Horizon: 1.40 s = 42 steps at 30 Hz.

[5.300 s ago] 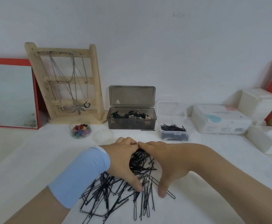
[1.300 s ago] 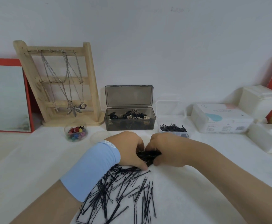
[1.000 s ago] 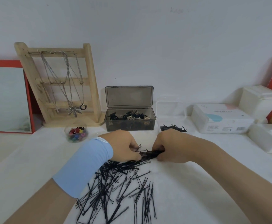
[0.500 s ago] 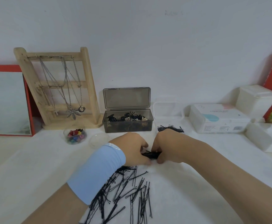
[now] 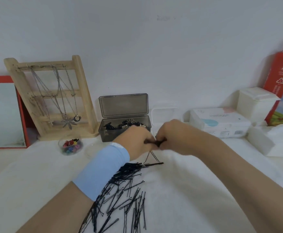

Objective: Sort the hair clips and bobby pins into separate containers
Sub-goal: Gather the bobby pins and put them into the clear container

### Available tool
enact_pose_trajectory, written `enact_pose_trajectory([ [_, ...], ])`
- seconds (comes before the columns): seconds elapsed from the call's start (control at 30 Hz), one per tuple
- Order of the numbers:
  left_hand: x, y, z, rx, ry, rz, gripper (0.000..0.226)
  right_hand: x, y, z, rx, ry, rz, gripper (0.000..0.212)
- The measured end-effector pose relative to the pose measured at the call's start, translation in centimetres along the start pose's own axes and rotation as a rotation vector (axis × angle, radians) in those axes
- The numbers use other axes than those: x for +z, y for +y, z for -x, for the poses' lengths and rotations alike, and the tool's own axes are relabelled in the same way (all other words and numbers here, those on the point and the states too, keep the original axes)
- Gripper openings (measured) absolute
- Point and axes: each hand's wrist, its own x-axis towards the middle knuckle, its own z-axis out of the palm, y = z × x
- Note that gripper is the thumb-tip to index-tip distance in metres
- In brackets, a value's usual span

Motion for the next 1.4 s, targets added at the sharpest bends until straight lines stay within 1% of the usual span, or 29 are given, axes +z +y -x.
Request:
enact_pose_trajectory([
  [0.1,-1.3,0.7,-2.0,0.031,0.122,0.081,0.017,-1.6,1.9,0.0,0.057,0.133,-0.101,0.010],
  [0.13,-1.5,1.1,-2.8,0.037,0.143,0.101,0.016,-1.8,2.8,0.0,0.075,0.172,-0.130,0.013],
  [0.2,-1.4,1.8,-4.4,0.023,0.147,0.149,0.016,-1.7,4.4,-0.3,0.126,0.214,-0.166,0.027],
  [0.23,-1.3,2.1,-5.2,0.008,0.132,0.169,0.016,-1.4,5.1,-0.6,0.153,0.216,-0.170,0.031],
  [0.27,-1.0,2.2,-5.8,-0.008,0.107,0.172,0.017,-0.9,5.7,-0.8,0.175,0.212,-0.171,0.028],
  [0.33,-0.7,1.9,-6.7,-0.039,0.050,0.152,0.028,0.3,6.5,-1.3,0.190,0.209,-0.189,0.012],
  [0.37,-0.6,1.5,-6.9,-0.062,0.035,0.164,0.036,0.9,6.7,-1.5,0.181,0.204,-0.213,0.014],
  [0.43,-0.5,0.7,-6.9,-0.092,0.039,0.212,0.042,1.8,6.9,-1.5,0.181,0.167,-0.288,0.031],
  [0.5,-0.4,0.1,-6.5,-0.085,0.068,0.203,0.038,1.7,7.2,-1.4,0.184,0.174,-0.344,0.041],
  [0.53,-0.3,-0.2,-6.3,-0.076,0.082,0.176,0.035,1.5,7.4,-1.4,0.185,0.203,-0.358,0.040],
  [0.63,0.1,-0.5,-5.6,-0.051,0.092,0.089,0.028,0.6,8.1,-1.2,0.227,0.255,-0.374,0.028],
  [0.7,0.4,-0.7,-5.5,-0.052,0.085,0.047,0.025,0.7,8.0,-1.1,0.242,0.217,-0.325,0.025],
  [0.8,0.6,-0.5,-5.4,-0.067,0.080,0.054,0.022,1.9,7.3,-1.4,0.183,0.098,-0.252,0.026],
  [0.87,0.4,-0.5,-5.4,-0.055,0.108,0.041,0.023,2.3,7.2,-1.6,0.166,0.052,-0.188,0.027],
  [0.93,0.1,-0.5,-5.5,-0.045,0.118,-0.031,0.025,2.1,7.3,-1.7,0.179,0.083,-0.153,0.027],
  [1.0,-0.2,-0.7,-5.6,-0.050,0.073,-0.138,0.026,2.0,7.2,-1.6,0.180,0.128,-0.161,0.027],
  [1.03,-0.3,-0.7,-5.6,-0.051,0.045,-0.171,0.024,2.0,7.0,-1.6,0.166,0.118,-0.164,0.028],
  [1.1,-0.4,-0.5,-5.6,-0.042,0.005,-0.169,0.025,2.3,6.9,-1.7,0.135,0.054,-0.168,0.031],
  [1.17,-0.5,-0.2,-5.4,-0.027,-0.037,-0.184,0.026,2.3,7.0,-1.6,0.160,0.026,-0.139,0.031],
  [1.23,-0.3,-0.1,-5.4,-0.006,-0.051,-0.218,0.023,2.0,7.2,-1.6,0.180,0.073,-0.132,0.026],
  [1.27,-0.2,-0.1,-5.4,-0.006,-0.059,-0.203,0.022,1.8,7.2,-1.5,0.180,0.100,-0.172,0.023],
  [1.3,-0.1,-0.2,-5.3,-0.005,-0.068,-0.177,0.027,1.7,6.9,-1.4,0.172,0.106,-0.215,0.023],
  [1.33,0.0,-0.2,-5.2,0.004,-0.078,-0.160,0.035,1.7,6.7,-1.5,0.158,0.084,-0.243,0.023],
  [1.37,0.1,-0.2,-5.0,0.022,-0.079,-0.147,0.037,1.8,6.4,-1.5,0.143,0.045,-0.241,0.023],
  [1.4,0.1,-0.3,-4.9,0.043,-0.059,-0.132,0.033,1.8,6.1,-1.5,0.136,0.014,-0.218,0.024],
])
